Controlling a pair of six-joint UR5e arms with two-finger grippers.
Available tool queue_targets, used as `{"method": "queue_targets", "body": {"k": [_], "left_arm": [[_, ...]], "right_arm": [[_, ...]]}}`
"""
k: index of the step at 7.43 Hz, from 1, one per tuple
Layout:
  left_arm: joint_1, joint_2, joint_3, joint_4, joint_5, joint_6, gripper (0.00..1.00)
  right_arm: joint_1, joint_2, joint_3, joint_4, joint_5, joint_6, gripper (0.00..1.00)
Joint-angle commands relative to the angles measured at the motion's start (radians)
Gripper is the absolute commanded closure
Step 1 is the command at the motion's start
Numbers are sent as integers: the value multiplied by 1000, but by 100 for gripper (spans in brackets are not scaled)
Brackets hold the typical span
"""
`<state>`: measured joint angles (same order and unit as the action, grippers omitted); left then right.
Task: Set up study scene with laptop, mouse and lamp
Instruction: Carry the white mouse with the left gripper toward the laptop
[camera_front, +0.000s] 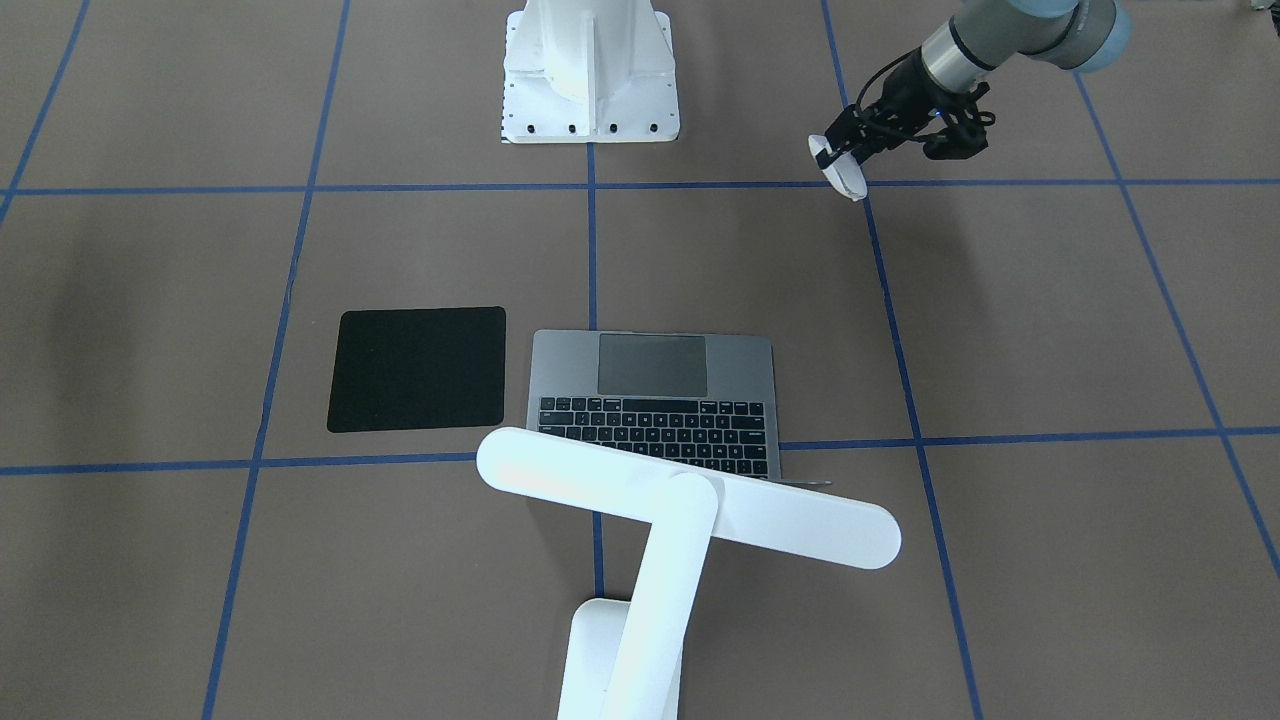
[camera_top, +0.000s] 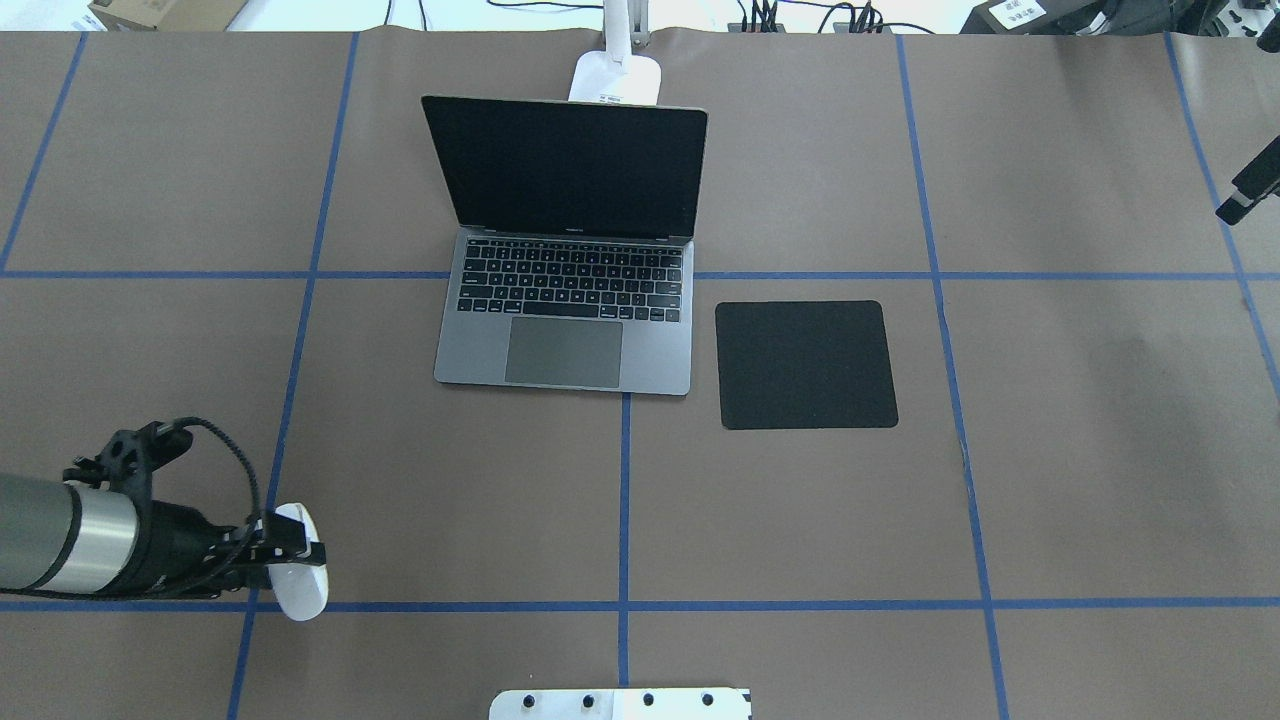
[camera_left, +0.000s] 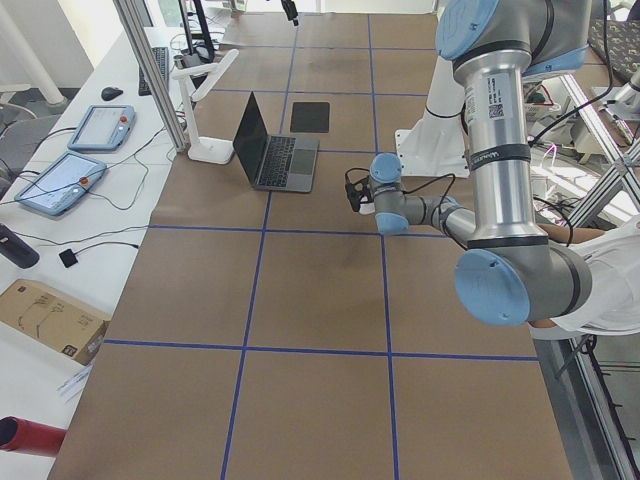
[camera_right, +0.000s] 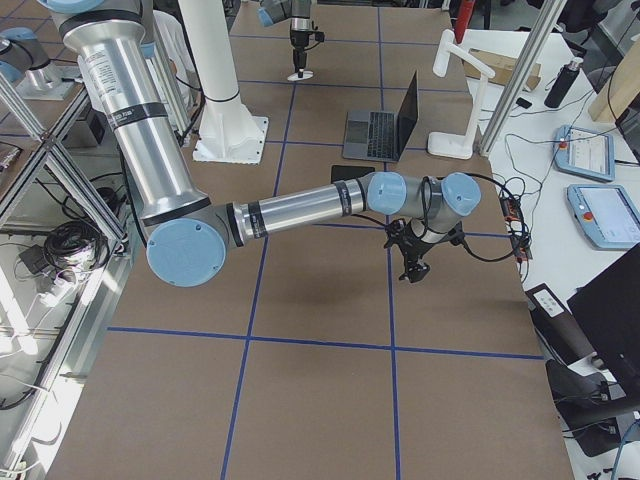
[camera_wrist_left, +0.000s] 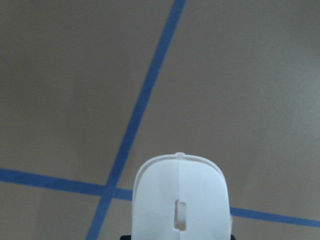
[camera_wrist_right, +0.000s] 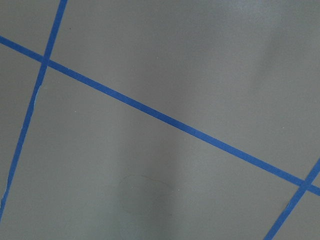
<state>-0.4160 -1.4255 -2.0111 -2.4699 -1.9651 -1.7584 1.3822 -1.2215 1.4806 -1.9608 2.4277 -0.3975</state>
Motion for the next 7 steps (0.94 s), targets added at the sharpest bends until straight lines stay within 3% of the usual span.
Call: {"method": "queue_targets", "body": {"k": [1, 3, 4, 5, 7], "left_arm": [[-30, -221, 5, 232, 5, 34, 59], [-32, -495, 61, 534, 18, 108, 58], [-30, -606, 121, 608, 44, 128, 58], [-27, -654, 165, 608, 76, 143, 58], [-26, -847, 366, 617, 94, 223, 58]], "right_arm": [[-2, 2, 0, 0, -4, 0, 1], [0, 0, 1, 2, -6, 0, 1], [0, 0, 1, 0, -9, 0, 1], [1, -3, 1, 2, -10, 0, 1], [1, -1, 1, 2, -10, 0, 1]]}}
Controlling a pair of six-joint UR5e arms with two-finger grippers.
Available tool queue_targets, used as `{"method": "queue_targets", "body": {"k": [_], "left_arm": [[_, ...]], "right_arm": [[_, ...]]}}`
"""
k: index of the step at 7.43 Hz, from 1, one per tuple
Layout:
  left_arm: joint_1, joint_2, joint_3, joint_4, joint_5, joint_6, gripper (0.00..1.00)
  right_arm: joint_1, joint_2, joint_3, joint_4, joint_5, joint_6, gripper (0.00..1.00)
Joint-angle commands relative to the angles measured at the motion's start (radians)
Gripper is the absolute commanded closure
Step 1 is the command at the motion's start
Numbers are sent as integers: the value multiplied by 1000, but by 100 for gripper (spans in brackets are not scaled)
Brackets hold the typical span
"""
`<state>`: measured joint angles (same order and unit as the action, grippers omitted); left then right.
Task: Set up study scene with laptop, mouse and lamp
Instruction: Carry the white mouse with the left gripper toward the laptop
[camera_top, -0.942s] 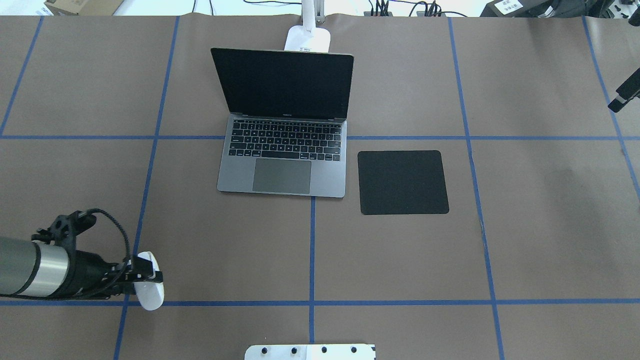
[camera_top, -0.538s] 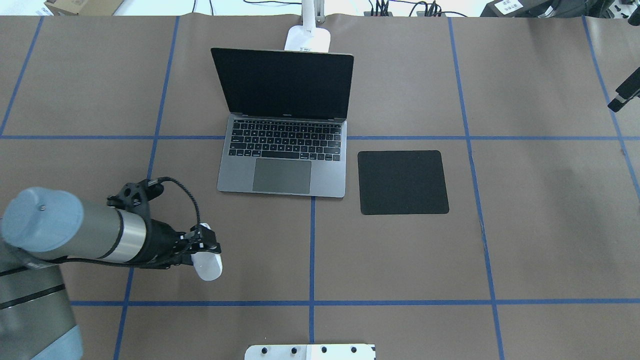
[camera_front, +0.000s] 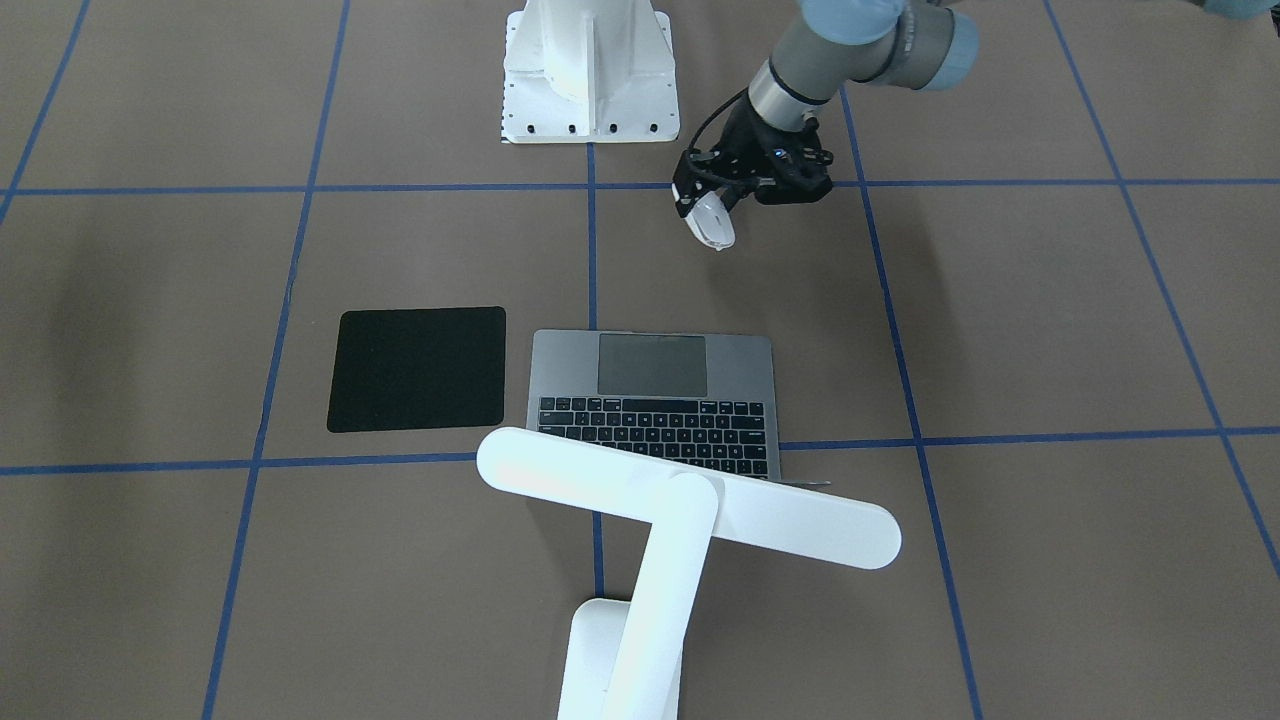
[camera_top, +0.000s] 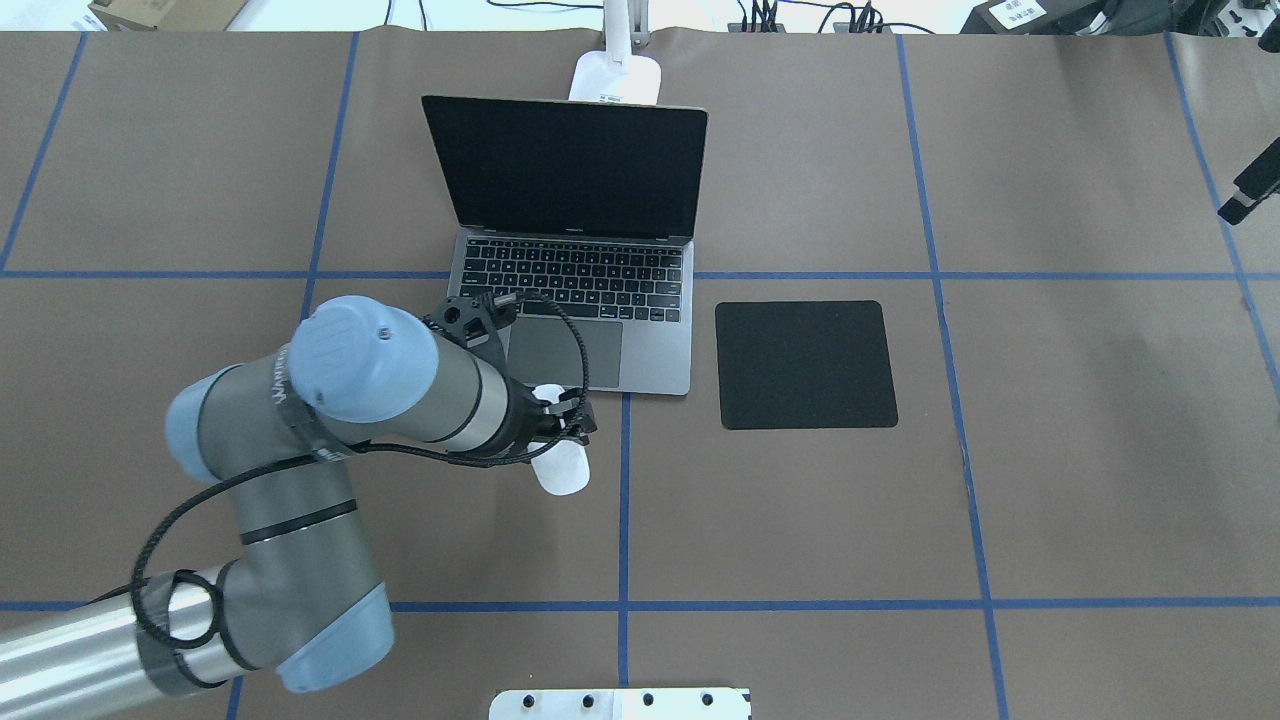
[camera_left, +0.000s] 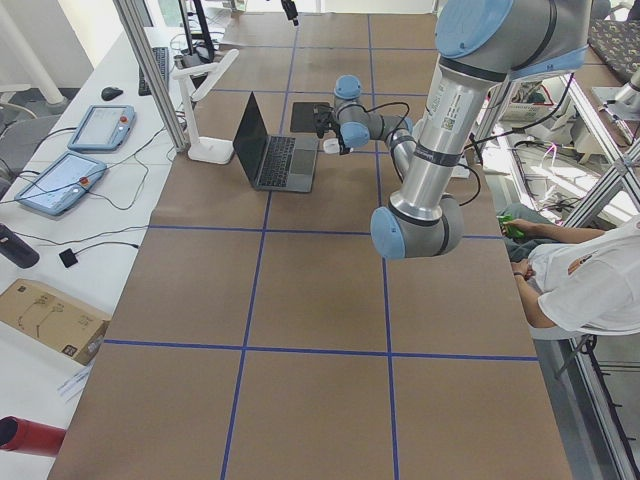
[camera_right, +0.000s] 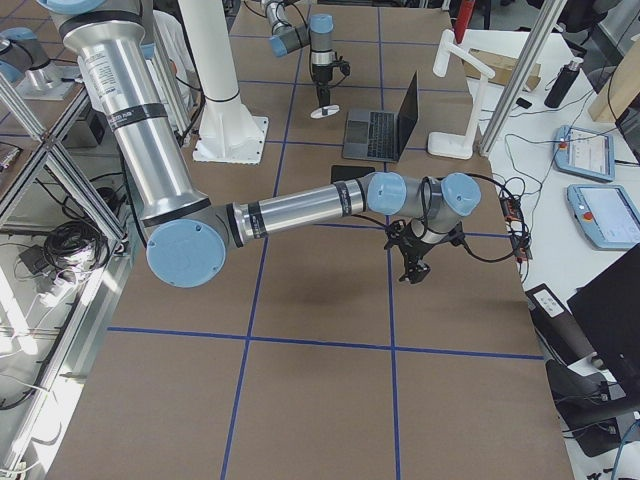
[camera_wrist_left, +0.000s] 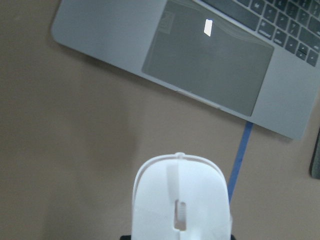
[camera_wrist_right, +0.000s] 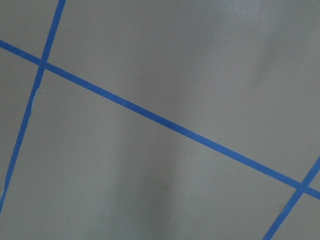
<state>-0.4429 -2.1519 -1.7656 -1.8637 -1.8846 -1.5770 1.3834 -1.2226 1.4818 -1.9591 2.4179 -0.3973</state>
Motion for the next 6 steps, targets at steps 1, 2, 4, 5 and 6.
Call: {"method": "queue_targets", "body": {"k": [1, 2, 4, 5, 6], "left_arm": [[1, -194, 171, 47, 21, 81, 58], [1, -276, 217, 101, 25, 113, 58], [3, -502, 475, 103, 61, 123, 58], [4, -602, 600, 101, 61, 127, 58], [12, -655, 676, 98, 84, 191, 58]], "right_arm": [[0, 2, 0, 0, 0, 0, 1], [-1, 2, 0, -1, 0, 0, 1], [0, 2, 0, -1, 0, 2, 1], [-1, 2, 0, -1, 0, 2, 1], [0, 2, 0, -1, 1, 2, 1]]}}
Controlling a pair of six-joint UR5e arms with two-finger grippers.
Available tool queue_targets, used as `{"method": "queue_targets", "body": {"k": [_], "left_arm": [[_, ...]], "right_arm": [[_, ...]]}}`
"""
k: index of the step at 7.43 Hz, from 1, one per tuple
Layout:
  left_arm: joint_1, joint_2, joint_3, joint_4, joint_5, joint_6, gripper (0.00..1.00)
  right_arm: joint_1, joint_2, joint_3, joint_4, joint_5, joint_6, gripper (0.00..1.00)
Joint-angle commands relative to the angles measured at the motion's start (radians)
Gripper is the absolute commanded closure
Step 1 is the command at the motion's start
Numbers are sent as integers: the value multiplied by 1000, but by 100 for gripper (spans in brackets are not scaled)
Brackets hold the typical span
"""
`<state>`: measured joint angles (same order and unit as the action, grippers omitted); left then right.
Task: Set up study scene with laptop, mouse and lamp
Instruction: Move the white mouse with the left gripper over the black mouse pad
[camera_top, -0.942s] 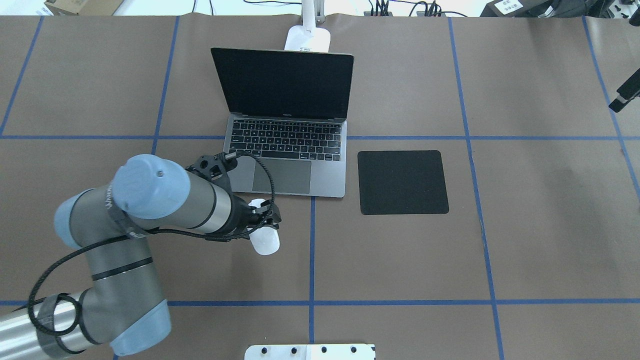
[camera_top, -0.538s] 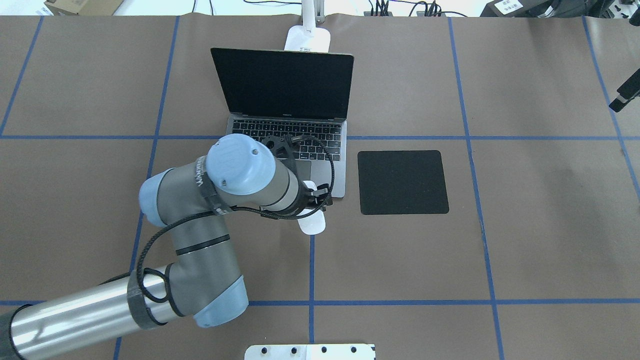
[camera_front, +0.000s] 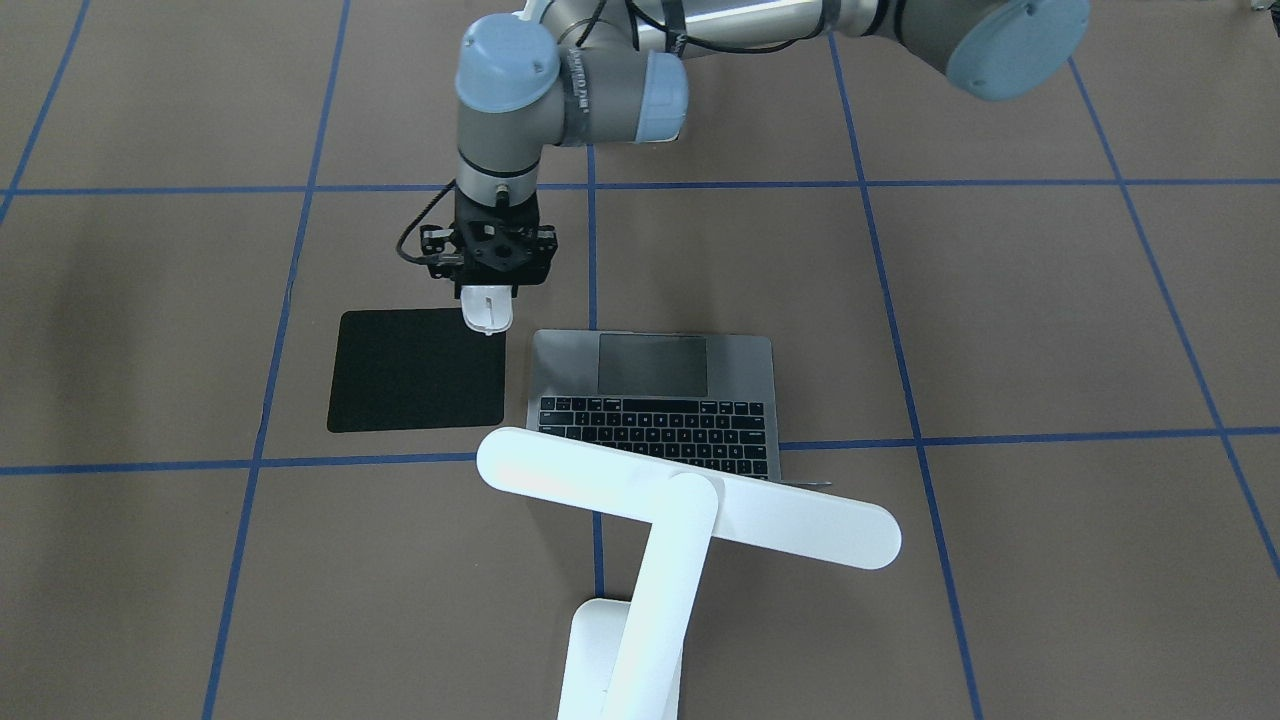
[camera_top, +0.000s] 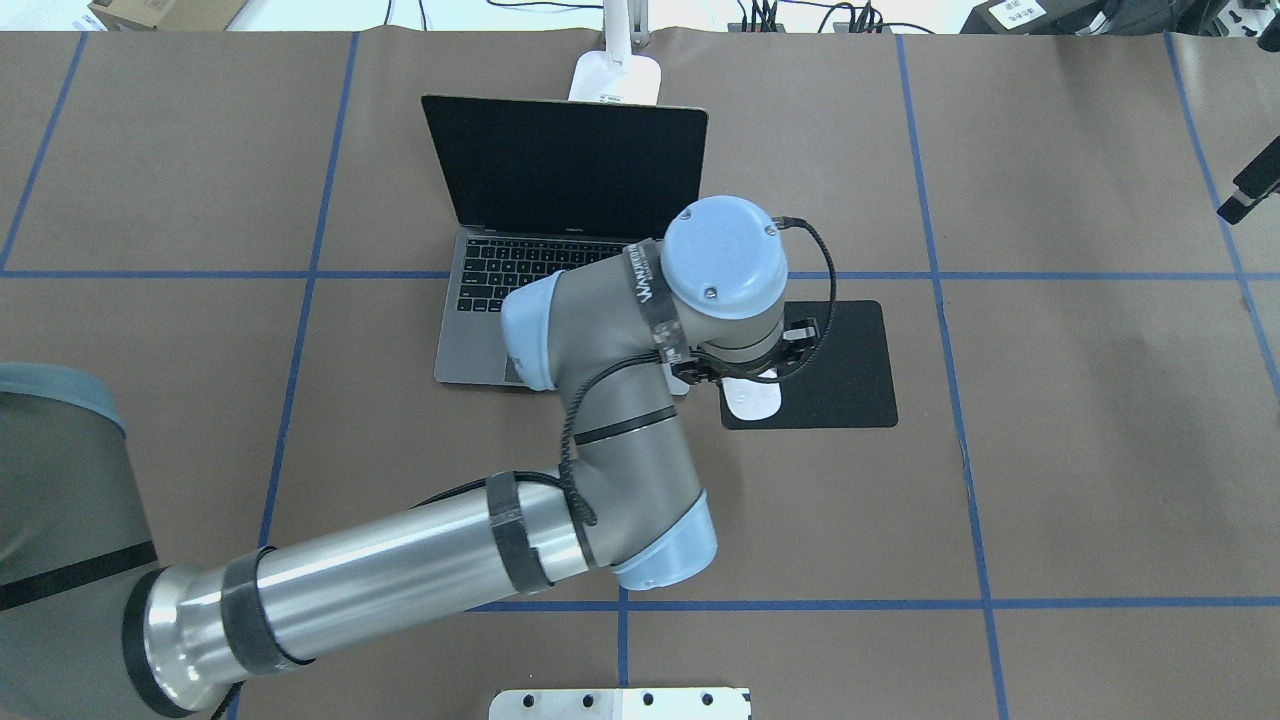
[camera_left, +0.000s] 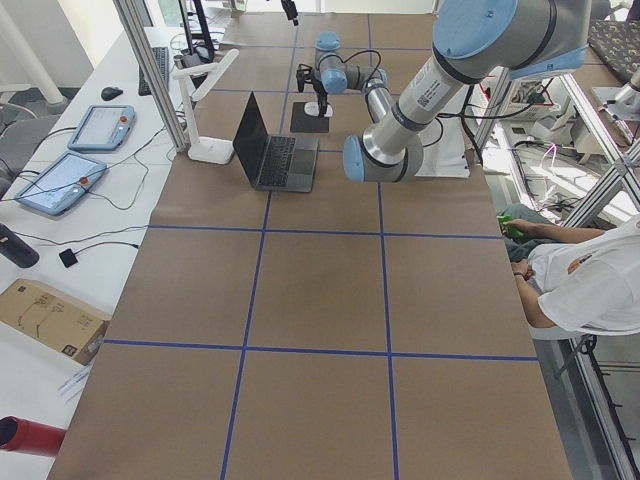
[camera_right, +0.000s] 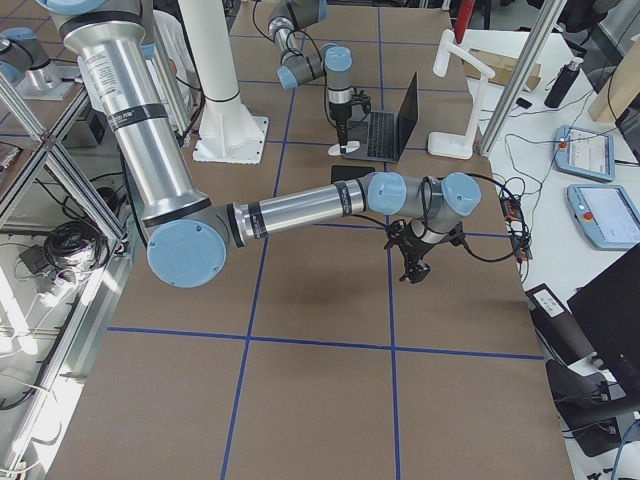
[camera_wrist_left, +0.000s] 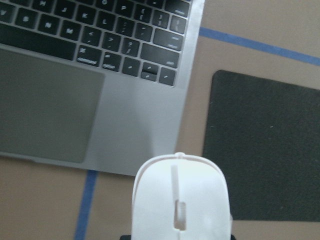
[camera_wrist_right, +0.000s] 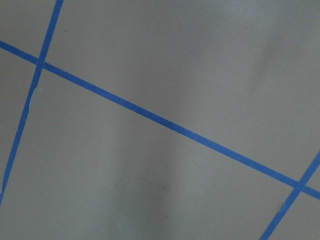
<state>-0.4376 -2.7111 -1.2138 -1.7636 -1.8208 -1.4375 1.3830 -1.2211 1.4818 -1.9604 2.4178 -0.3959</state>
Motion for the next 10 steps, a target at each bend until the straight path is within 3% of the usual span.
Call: {"method": "queue_targets", "body": {"k": [1, 3, 5, 10], "left_arm": [[20, -163, 240, -19, 71, 70, 58], [39, -252, 414, -68, 144, 101, 56], [50, -292, 506, -114, 172, 136, 56], [62, -294, 545, -140, 172, 106, 50]], "right_arm": [[-1, 0, -2, 0, 0, 0, 1], [-1, 0, 5, 0, 3, 0, 1], [-1, 0, 9, 0, 4, 0, 1], [1, -5, 17, 0, 9, 0, 1]]}}
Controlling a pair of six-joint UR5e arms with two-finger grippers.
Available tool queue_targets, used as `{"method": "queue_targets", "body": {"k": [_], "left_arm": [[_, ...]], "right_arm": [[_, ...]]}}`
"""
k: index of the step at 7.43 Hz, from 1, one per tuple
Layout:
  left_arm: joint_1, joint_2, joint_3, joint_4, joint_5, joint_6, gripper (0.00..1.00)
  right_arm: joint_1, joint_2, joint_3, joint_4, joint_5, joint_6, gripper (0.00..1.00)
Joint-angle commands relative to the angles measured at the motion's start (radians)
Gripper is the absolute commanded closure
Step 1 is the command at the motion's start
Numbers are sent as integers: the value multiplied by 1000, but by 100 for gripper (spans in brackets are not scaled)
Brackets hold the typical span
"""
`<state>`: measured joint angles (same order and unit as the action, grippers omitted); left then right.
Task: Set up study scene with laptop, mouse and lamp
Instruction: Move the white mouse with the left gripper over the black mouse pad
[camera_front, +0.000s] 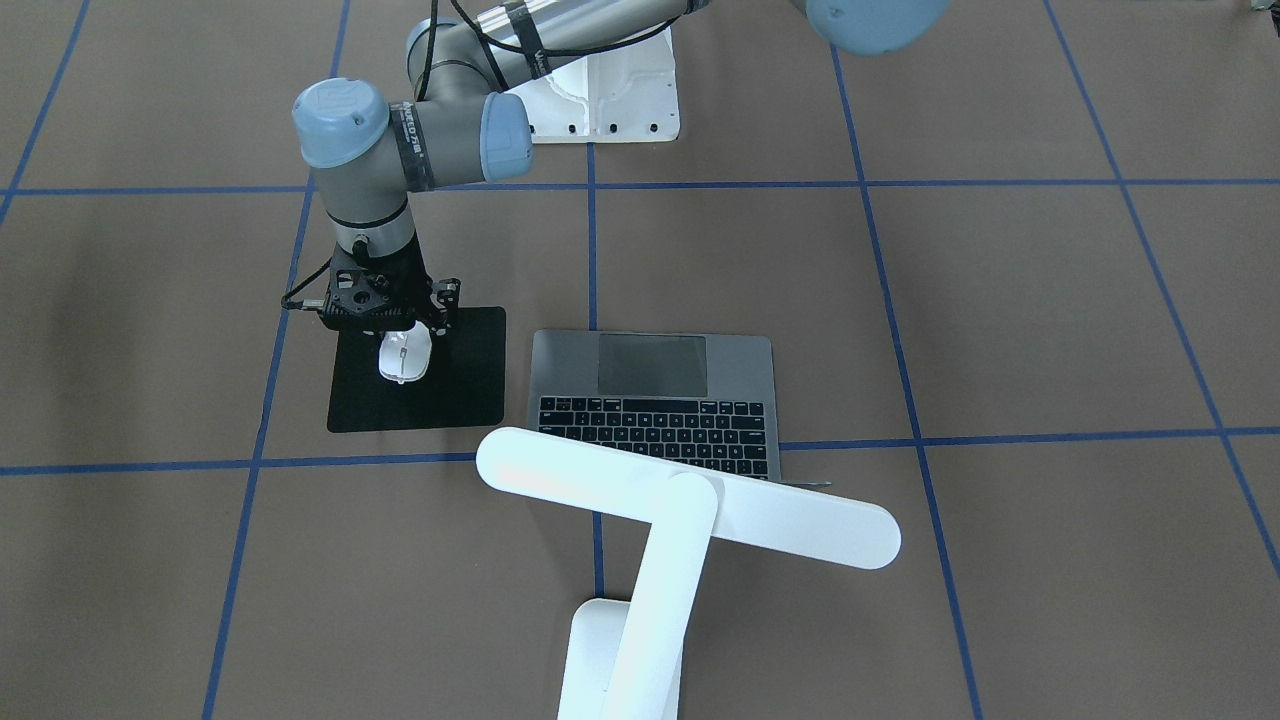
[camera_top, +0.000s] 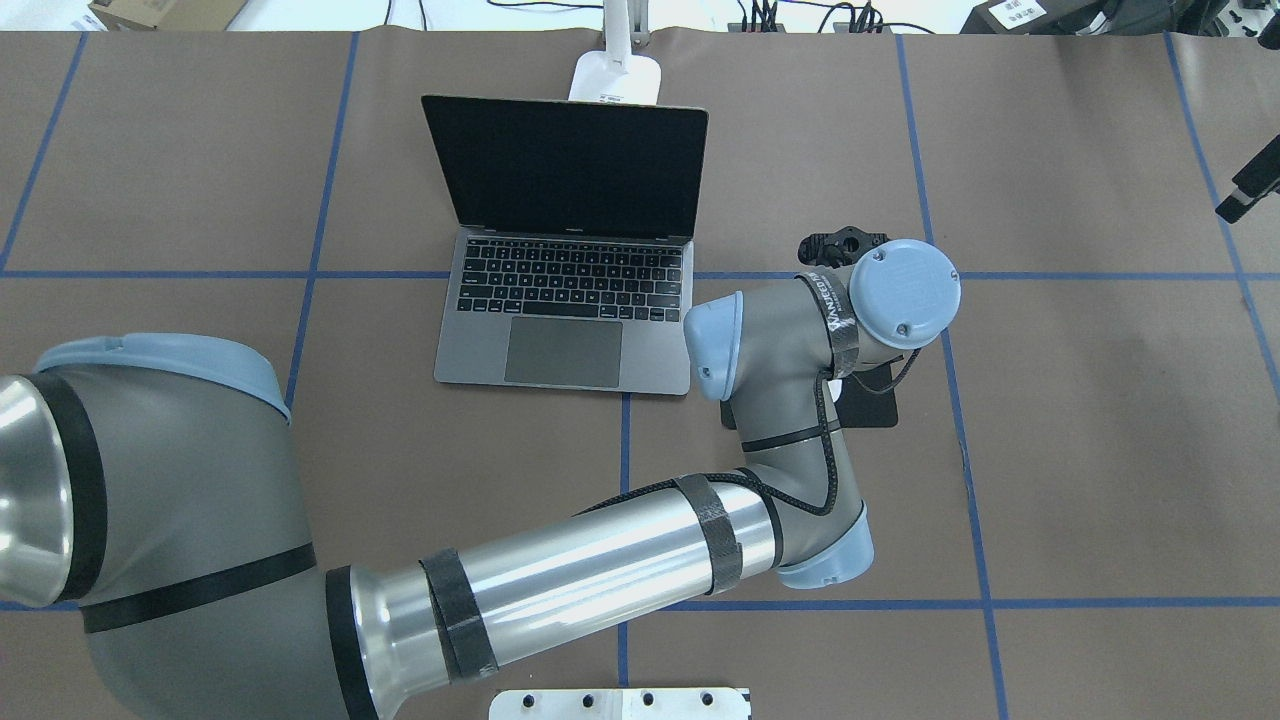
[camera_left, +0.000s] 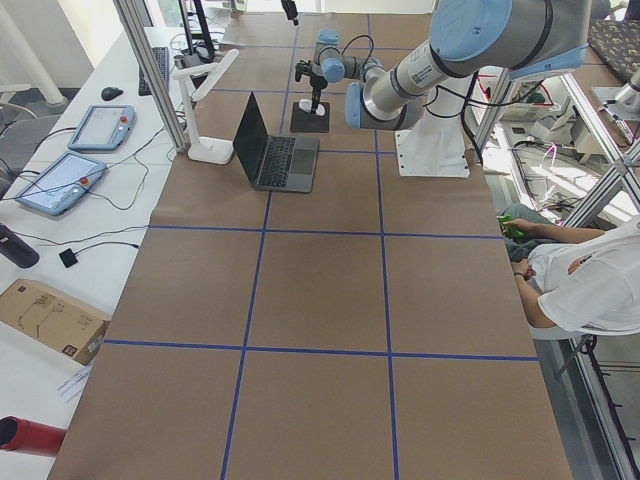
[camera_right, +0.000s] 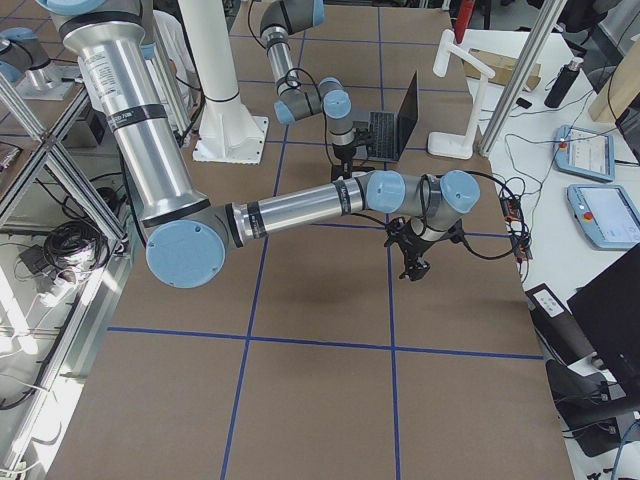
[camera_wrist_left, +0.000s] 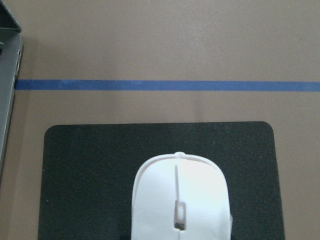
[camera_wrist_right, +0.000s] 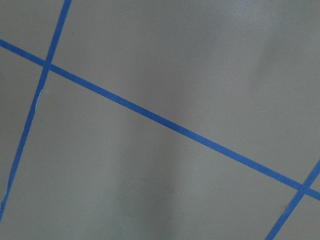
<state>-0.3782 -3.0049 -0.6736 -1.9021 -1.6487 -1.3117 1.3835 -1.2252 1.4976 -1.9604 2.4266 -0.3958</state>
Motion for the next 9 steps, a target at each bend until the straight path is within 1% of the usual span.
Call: {"method": "queue_targets", "body": {"k": [1, 3, 4, 5, 9], "left_arm": [[2, 0, 8, -2, 0, -36, 49], [2, 1, 11, -8, 0, -50, 37], [2, 3, 17, -11, 0, -50, 34], [2, 3, 20, -21, 0, -55, 33], [2, 6, 31, -38, 0, -55, 19]], "right_arm": [[0, 0, 1, 0, 0, 0, 1], [0, -3, 1, 0, 2, 0, 1], [0, -4, 3, 0, 0, 0, 1], [0, -4, 1, 0, 0, 0, 1], [0, -2, 1, 0, 0, 2, 1]]}}
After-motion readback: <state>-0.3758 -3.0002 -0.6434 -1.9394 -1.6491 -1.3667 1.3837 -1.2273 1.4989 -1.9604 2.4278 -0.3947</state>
